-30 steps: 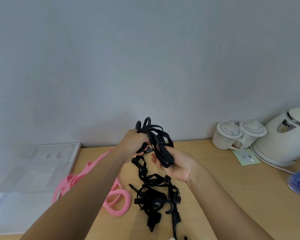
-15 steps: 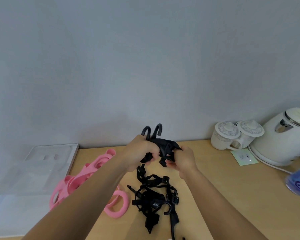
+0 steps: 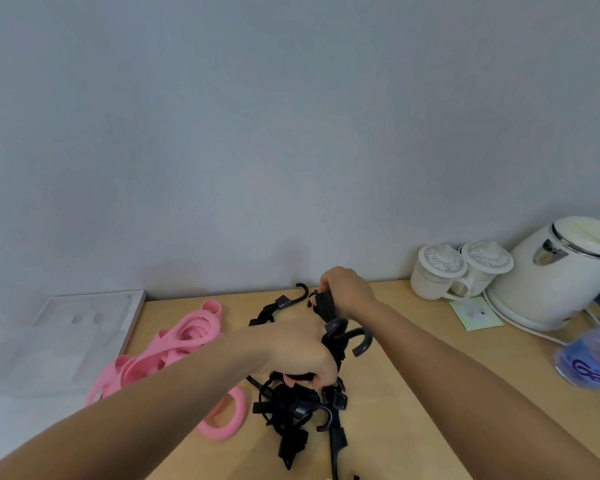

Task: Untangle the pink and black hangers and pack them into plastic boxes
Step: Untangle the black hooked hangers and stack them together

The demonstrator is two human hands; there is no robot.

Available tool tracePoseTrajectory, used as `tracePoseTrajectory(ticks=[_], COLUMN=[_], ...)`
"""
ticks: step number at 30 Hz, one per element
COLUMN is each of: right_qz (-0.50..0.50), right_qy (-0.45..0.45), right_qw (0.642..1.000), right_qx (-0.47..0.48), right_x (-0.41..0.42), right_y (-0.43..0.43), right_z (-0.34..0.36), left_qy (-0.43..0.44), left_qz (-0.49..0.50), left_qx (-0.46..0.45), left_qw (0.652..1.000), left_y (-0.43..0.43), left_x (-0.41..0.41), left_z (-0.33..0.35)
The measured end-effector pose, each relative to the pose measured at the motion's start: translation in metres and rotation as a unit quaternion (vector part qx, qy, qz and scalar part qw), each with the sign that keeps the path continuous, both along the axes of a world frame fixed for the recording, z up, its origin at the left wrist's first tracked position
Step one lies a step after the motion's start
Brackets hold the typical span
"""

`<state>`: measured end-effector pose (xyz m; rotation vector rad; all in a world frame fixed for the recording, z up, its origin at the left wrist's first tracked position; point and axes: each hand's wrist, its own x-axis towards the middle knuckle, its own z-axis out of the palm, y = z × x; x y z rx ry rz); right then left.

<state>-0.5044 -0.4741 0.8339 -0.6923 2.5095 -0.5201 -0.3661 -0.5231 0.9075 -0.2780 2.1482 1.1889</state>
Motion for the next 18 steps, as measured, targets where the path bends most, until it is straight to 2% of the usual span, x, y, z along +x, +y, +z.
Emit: tracePoseTrajectory(ticks=[3, 8, 11, 15, 18], right_qz=[0.094, 0.147, 0.183, 0.175, 0.141], right_qy=[0.143, 0.251, 0.311, 0.34, 0.31], right_qw=[0.984, 0.951, 0.927, 0.915, 0.931], right_qx=[0.052, 0.101, 0.101, 0.129, 0.133], right_x=[0.0, -0.007, -0.002, -0.002, -0.004], right_y=[-0.001, -0.012, -0.026, -0.035, -0.037], right_z=[0.018, 0.043, 0.058, 0.066, 0.067], left_qy=[-0.014, 0.003, 0.011, 0.065, 0.087], left_qz=[-0.057, -0.101, -0.07, 0.021, 0.054], left_qx=[-0.059, -0.197, -0.249, -0.317, -0.359], left_qw=[0.997, 0.975, 0.966, 0.946, 0.928], left_y=[0.004, 0.012, 0.009, 0.004, 0.003], left_x=[-0.006, -0.028, -0.043, -0.055, -0.061], left_z=[0.0, -0.02, -0.038, -0.064, -0.079])
